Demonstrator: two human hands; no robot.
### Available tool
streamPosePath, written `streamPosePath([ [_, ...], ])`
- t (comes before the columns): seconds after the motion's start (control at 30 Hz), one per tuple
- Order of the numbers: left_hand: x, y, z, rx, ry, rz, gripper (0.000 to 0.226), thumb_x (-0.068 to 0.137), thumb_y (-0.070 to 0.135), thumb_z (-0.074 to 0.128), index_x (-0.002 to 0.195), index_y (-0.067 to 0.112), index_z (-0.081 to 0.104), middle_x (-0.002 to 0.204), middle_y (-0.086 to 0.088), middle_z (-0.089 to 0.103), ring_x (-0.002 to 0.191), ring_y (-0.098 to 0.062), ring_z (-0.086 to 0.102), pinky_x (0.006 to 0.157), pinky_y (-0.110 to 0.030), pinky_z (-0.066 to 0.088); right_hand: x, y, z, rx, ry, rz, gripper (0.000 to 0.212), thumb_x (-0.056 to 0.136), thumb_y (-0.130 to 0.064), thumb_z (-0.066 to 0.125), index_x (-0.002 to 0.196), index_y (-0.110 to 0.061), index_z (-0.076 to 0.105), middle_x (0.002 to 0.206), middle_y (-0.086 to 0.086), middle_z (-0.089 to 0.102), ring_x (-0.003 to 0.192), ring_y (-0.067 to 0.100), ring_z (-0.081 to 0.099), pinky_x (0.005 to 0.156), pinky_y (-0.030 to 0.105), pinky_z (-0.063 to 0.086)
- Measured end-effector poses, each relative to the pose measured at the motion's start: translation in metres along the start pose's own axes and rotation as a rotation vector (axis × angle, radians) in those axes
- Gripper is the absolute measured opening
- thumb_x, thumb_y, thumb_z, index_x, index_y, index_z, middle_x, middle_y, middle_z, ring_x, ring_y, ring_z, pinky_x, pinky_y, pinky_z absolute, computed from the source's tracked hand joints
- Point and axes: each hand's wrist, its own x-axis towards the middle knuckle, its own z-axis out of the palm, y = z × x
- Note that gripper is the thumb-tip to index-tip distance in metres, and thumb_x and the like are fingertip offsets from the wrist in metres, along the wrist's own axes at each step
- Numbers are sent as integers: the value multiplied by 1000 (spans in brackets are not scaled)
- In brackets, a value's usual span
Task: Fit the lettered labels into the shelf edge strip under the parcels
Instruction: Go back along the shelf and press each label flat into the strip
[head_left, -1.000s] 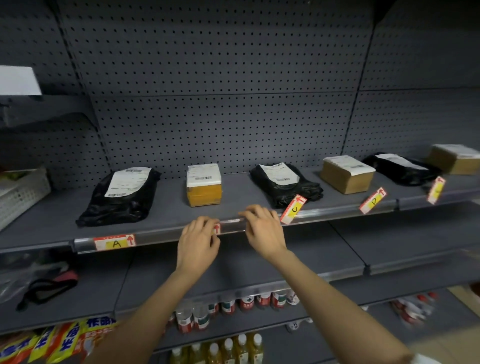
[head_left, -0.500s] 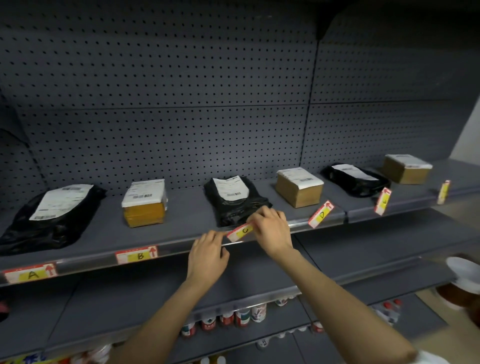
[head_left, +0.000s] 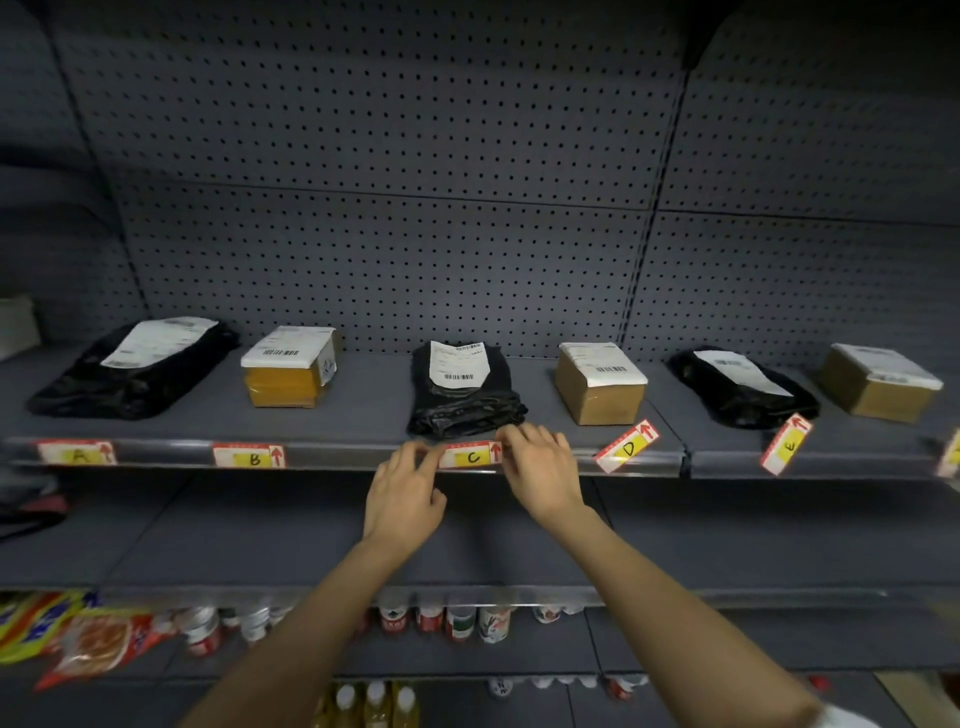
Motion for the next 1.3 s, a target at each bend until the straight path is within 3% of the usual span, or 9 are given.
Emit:
streamPosePath([
  [0.13,5,4,-3,18,-17,-5,59,82,19,55,137,18,35,134,-6,43,120,-25,45,104,-38,37,-3,3,2,-24,10,-47,26,90,-19,50,115,-23,54,110,3,60,102,25,55,86,37,38],
  [0.4,10,8,-6,59,-78,-7,49,84,24,53,131,17,42,130,-7,44,115,-26,48,101,-38,38,-14,5,5,-39,-39,-30,36,87,-14,52,121,-22,56,115,5,58,106,27,54,90,38,38],
  [0.6,7,18,1,-7,12,23,44,83,24,56,126,18,46,125,-7,49,110,-26,51,97,-39,41,-28,12,0,20,28,18,39,83,-15,58,121,-22,54,117,3,57,109,23,54,97,37,37],
  [0.83,17,82,20,-78,-16,157,41,83,22,55,123,19,50,123,-4,52,110,-25,51,96,-37,39,-40,80,-42,-43,124,191,39,78,-11,58,117,-19,57,127,7,54,119,28,48,104,40,31],
  [1.03,27,133,45,-78,-21,162,45,84,23,55,128,21,47,124,-4,53,111,-24,51,97,-36,39,-43,138,-66,-45,30,195,49,78,-13,61,126,-23,51,139,4,45,127,24,42,102,36,29],
  [1.13,32,155,57,-80,-23,119,46,85,23,54,130,21,46,126,-4,53,113,-23,50,99,-36,39,-44,160,-64,-29,-13,175,41,82,-13,58,122,-21,54,132,6,49,120,26,47,98,37,33],
  [1.3,33,183,75,-80,8,51,46,85,23,55,130,20,45,124,-4,53,113,-22,50,99,-36,39,-50,190,-56,119,-5,144,18,91,-15,53,104,-16,65,104,8,61,99,27,57,85,35,43],
])
